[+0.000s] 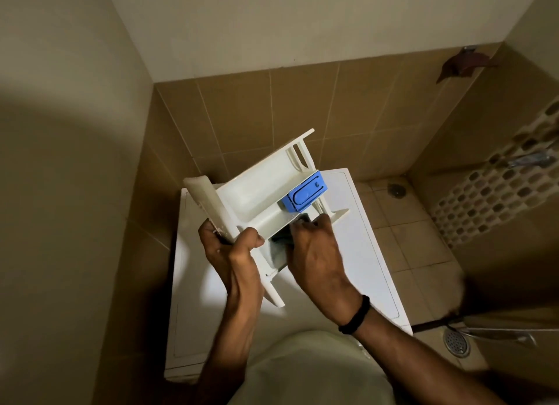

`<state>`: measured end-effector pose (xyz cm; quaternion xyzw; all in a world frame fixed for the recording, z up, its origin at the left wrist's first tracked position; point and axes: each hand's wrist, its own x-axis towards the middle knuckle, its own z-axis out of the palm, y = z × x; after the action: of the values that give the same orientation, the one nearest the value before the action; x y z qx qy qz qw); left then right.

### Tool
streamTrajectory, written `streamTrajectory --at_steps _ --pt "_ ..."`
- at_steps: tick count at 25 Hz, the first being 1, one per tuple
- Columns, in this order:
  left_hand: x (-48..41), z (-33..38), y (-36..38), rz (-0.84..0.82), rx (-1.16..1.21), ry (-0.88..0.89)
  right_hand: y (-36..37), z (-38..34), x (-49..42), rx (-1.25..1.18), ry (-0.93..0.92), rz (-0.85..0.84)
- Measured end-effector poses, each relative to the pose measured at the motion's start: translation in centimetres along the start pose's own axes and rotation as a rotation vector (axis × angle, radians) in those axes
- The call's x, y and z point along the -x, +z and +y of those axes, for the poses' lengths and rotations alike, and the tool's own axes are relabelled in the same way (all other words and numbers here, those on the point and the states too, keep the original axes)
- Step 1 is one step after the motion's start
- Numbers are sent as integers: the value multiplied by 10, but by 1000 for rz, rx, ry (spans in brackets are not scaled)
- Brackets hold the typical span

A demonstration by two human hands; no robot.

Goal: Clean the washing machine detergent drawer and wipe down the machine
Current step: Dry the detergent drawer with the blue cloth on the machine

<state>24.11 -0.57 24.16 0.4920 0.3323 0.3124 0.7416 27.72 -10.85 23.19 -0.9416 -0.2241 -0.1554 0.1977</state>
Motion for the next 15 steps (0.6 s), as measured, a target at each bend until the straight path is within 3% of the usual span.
streamTrajectory --at_steps 4,7,10,12,15 --pt "-10 6 -3 57 -17 -15 -1 -23 18 -160 -220 -251" --pt "-20 0 -16 61 21 -149 -6 -11 16 -357 -142 -454" --pt "-30 -3 -25 -8 169 -320 -29 3 6 -802 230 -599" --pt "-27 1 -23 10 235 -346 -43 6 5 -1101 524 -471" --pt "-23 -2 -22 4 269 -352 -48 11 1 -1241 865 -168"
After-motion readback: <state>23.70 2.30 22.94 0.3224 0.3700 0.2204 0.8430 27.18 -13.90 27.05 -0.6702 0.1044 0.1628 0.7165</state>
